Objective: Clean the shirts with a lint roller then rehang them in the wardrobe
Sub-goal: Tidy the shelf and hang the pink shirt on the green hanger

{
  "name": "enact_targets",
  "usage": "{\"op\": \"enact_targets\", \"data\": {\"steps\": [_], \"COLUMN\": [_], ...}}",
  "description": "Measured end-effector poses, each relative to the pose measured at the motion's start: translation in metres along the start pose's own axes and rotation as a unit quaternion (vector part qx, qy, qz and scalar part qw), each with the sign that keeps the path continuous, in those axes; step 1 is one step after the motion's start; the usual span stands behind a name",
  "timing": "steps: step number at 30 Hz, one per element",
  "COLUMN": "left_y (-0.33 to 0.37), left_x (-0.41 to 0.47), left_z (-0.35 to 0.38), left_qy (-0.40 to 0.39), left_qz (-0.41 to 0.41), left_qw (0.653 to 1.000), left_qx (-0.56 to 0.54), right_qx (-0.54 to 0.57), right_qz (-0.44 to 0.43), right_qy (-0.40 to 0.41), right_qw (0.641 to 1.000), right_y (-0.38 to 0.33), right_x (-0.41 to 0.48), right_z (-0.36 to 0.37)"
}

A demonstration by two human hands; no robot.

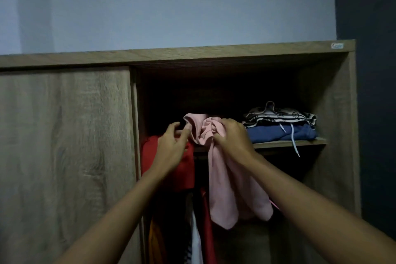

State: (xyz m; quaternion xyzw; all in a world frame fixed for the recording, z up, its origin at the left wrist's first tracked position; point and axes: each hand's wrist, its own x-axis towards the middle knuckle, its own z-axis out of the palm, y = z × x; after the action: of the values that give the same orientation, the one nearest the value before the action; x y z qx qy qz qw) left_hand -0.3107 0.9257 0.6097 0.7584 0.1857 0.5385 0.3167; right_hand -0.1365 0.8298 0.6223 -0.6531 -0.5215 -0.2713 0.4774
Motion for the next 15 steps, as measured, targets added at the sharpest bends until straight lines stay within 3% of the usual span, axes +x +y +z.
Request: {"op": "enact_targets", "data": {"steps": [2, 5, 9, 12, 15], "left_y": [0.001, 0.009, 0.004, 0.002, 0.005], "left_x": [0.016, 0.030, 0.036, 0.034, 0.023], "left_z": [0.001, 0.013, 0.036, 0.041, 0.036], "left_qy": [-0.026, -0.074, -0.095, -0.100, -0.101], "left_qz": [-0.069, -0.105, -0.073, -0.025, 0.037], "left_qw": [0.997, 0.990, 0.979, 0.970, 0.964], "left_qx": [-0.014, 0.053, 0.163, 0.222, 0.241], "right_qx": [0.029, 0.049, 0.142, 0.140, 0.209], "right_qz": [-0.032, -0.081, -0.052, -0.030, 0.052], "right_qy": [0.024, 0.018, -0.060, -0.149, -0.094], "right_qw": [0.999, 0.995, 0.987, 0.978, 0.972], "right_y": [-0.001, 0.004, 0.012, 0.023, 0.029], "right_x": [-0.019, -0.050, -0.064, -0.056, -0.036], "right_z": [-0.007, -0.008, -0.007, -0.009, -0.013]}}
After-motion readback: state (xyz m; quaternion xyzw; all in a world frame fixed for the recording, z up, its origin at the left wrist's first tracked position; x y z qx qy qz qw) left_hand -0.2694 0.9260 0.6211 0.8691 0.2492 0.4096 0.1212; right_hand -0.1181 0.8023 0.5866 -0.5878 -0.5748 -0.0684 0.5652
